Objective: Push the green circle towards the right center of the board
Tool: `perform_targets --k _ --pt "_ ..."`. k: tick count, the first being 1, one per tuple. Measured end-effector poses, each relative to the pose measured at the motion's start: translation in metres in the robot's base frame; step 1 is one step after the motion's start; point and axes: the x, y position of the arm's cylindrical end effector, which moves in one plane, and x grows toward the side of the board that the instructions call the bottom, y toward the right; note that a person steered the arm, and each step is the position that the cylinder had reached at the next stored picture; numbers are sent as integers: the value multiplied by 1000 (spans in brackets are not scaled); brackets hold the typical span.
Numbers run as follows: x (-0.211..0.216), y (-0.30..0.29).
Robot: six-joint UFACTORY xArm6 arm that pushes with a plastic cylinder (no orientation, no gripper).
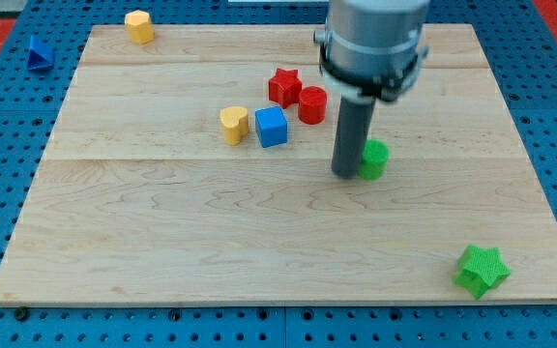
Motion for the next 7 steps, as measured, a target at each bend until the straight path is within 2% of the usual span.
perform_targets --k 1,2,3,4,5,6,7 --pt "-36 15" --pt "-29 -3" --pt "-10 -10" --pt "18 34" --pt "20 77" --pt "51 89" --pt "57 107"
